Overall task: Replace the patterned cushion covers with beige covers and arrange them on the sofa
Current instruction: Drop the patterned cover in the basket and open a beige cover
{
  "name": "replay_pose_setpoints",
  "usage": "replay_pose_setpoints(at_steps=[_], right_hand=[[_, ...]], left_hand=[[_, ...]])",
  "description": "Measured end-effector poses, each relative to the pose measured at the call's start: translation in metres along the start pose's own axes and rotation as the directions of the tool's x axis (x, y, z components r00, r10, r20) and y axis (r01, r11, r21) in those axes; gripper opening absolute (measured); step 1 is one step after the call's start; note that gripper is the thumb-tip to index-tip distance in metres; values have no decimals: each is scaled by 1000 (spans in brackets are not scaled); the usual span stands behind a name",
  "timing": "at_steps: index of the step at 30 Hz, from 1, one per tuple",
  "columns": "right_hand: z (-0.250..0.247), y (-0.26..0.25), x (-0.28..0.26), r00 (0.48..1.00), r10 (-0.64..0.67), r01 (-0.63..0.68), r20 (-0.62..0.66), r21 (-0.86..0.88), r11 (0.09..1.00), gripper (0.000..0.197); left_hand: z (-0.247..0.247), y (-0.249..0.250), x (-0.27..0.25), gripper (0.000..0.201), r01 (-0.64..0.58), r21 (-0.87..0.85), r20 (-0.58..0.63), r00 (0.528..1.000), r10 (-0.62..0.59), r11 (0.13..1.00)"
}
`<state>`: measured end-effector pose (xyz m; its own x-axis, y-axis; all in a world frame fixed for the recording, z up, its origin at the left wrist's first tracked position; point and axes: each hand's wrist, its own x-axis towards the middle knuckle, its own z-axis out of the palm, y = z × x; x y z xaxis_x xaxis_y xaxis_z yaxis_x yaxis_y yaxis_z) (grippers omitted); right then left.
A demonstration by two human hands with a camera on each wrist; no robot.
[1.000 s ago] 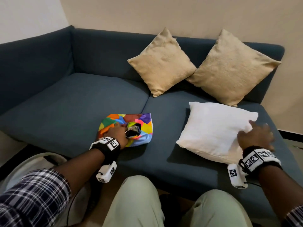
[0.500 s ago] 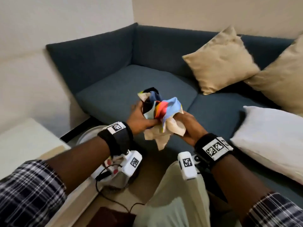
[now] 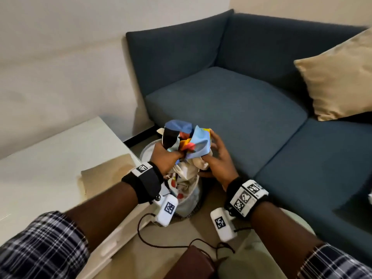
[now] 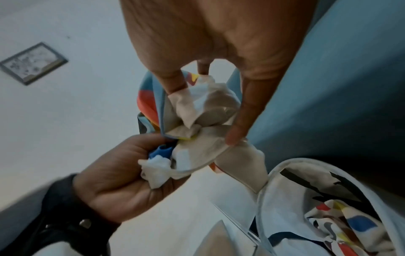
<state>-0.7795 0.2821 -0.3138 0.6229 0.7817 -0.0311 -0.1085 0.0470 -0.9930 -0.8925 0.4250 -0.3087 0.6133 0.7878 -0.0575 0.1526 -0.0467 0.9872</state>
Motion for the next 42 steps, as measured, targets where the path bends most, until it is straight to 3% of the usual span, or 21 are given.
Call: replay_pose_setpoints(at_steps=[3, 4, 7, 8, 11, 14, 17, 20, 24, 26, 29, 32, 35, 39, 42], right_hand=[[18, 21, 22, 998, 54, -54, 12, 21, 998, 77], [23, 30, 30, 995, 100, -100, 22, -23, 995, 74], [30, 66, 47, 987, 140, -105, 79, -339, 935, 68], [29, 83, 53, 982, 171, -116, 83, -454, 884, 72], [27, 130, 66, 959, 267, -168, 96, -565, 807, 74], [34, 135, 60, 955, 280, -196, 97, -501, 843, 65], [40, 131, 55, 951, 299, -224, 77, -494, 840, 46], [44, 121, 46, 930, 362, -291, 64, -473, 832, 35], [54, 105, 34, 897, 428, -344, 113, -428, 836, 26], [60, 99, 28, 886, 438, -344, 152, -419, 840, 19], [69, 91, 22, 887, 426, -319, 180, -428, 846, 16], [70, 79, 18, 888, 425, -326, 177, -410, 852, 20], [67, 66, 17, 908, 376, -272, 183, -424, 864, 21], [57, 39, 13, 928, 283, -171, 242, -400, 901, 47], [40, 6, 2, 929, 210, -88, 305, -369, 925, 74]], left_hand=[[-16, -24, 23, 19, -19, 129, -81, 996, 29, 992], [-21, -36, 31, 28, 16, 193, -62, 998, -4, 981], [-35, -79, 58, 103, 188, 378, -71, 982, -174, 907], [-37, -79, 57, 112, 243, 422, -94, 970, -224, 873], [-46, -83, 55, 95, 320, 521, -132, 946, -296, 791], [-64, -97, 59, 85, 352, 450, -111, 934, -339, 821], [-88, -100, 53, 52, 331, 497, -169, 944, -285, 802], [-120, -111, 44, 60, 298, 714, -204, 954, -219, 633], [-129, -134, 22, 101, 317, 885, -153, 890, -429, 342], [-120, -142, 9, 97, 254, 933, -127, 896, -425, 256], [-110, -135, 2, 64, 148, 971, -85, 948, -308, 188], [-105, -104, 7, 37, 67, 973, -12, 971, -240, 222], [-101, -54, 7, 26, 49, 946, -9, 992, -126, 320], [-84, 20, -2, 35, 7, 906, 14, 999, -46, 423], [-61, 68, -12, 38, -148, 808, 83, 987, 139, 570]])
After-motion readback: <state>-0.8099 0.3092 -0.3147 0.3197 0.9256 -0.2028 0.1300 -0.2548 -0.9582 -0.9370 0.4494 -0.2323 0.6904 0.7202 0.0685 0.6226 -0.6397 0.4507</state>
